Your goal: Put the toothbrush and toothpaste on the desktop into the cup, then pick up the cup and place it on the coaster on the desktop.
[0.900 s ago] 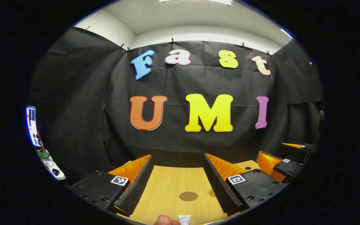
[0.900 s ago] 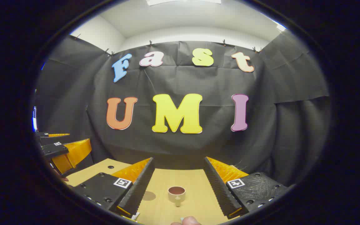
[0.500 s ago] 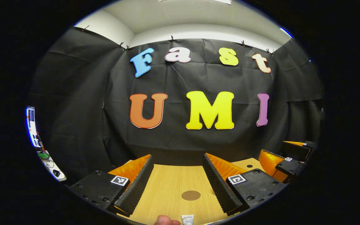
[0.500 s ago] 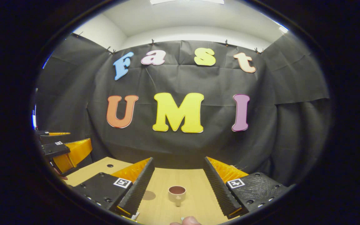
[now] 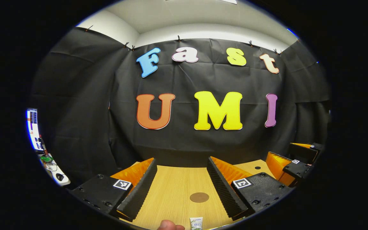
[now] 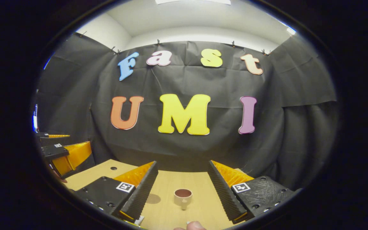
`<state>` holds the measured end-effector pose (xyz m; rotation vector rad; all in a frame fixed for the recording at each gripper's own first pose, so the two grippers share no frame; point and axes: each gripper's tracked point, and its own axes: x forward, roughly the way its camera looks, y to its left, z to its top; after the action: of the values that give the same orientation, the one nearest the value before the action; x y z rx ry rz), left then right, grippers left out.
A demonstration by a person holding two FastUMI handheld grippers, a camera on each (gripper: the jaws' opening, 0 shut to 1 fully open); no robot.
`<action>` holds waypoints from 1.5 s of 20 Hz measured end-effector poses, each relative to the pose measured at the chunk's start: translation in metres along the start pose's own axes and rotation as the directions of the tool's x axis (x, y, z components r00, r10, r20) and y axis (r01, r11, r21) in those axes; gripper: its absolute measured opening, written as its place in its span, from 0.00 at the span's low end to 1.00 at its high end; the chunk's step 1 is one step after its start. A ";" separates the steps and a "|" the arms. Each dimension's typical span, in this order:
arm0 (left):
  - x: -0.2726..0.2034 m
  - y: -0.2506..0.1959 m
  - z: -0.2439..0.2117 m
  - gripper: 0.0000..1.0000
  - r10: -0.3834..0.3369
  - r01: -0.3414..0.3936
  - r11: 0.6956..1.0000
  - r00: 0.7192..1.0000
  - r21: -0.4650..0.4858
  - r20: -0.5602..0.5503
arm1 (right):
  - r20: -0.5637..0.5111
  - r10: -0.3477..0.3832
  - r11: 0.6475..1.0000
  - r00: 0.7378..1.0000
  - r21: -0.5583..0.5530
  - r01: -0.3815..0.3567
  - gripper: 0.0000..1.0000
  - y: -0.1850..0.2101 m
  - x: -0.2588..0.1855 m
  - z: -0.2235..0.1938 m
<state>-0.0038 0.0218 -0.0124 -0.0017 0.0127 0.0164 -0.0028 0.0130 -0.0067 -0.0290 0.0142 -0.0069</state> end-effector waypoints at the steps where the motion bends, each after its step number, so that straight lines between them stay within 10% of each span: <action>1: 0.000 -0.002 -0.001 0.99 -0.003 0.003 1.000 1.000 -0.005 0.001 | -0.006 0.002 1.000 1.000 0.006 -0.002 0.95 -0.002 0.000 0.000; 20: 0.005 -0.038 -0.061 0.99 -0.036 0.041 0.999 0.987 0.023 -0.157 | -0.162 0.049 0.999 0.986 0.027 -0.045 0.98 -0.026 0.008 -0.053; 30: -0.032 -0.041 -0.161 1.00 -0.035 0.052 0.998 0.898 0.028 -0.438 | -0.398 0.038 0.999 0.917 -0.003 -0.043 0.95 -0.049 0.001 -0.142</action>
<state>-0.0373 -0.0198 -0.1731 0.0332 0.4659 -0.0296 -0.0037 -0.0399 -0.1473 -0.0383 0.4241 0.0288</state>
